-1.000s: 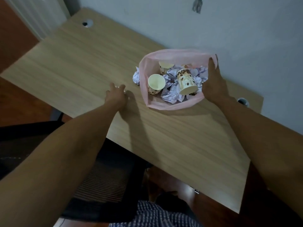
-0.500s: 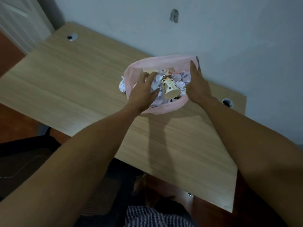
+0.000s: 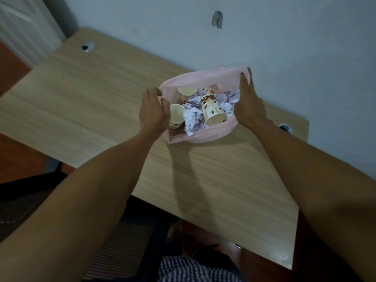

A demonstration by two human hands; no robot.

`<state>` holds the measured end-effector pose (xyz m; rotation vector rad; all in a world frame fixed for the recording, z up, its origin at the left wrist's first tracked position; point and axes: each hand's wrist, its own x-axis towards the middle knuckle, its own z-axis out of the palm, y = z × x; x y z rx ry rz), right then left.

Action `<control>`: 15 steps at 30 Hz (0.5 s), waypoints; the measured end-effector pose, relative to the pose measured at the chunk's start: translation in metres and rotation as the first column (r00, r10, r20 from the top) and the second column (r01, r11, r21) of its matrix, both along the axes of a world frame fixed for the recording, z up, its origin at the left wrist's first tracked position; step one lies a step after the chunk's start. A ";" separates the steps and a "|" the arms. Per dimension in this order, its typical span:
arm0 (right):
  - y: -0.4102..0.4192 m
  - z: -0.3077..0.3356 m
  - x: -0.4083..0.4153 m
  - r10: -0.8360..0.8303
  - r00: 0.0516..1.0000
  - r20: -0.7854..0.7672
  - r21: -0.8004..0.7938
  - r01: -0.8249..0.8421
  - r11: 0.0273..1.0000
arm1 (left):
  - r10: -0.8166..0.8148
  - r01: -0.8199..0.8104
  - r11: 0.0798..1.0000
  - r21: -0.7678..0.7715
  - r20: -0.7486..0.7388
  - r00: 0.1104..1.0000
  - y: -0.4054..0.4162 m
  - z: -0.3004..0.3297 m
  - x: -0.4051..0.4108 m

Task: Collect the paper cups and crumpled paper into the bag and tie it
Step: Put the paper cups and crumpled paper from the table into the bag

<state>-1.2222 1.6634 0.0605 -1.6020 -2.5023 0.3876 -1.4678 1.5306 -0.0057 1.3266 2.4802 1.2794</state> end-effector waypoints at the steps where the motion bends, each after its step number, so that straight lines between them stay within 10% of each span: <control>1: 0.001 0.000 -0.001 -0.028 1.000 0.008 0.006 0.028 1.000 | 0.067 -0.061 0.996 -0.071 0.084 0.994 0.000 0.000 -0.010; 9: 0.010 -0.009 -0.009 -0.128 0.991 0.025 0.044 0.126 0.991 | -0.162 0.268 0.793 -0.547 0.234 0.959 0.011 -0.048 -0.075; 15: 0.017 -0.013 -0.010 -0.122 0.992 0.008 0.028 0.122 0.992 | -0.212 0.264 0.762 -0.592 0.158 0.964 0.035 -0.063 -0.071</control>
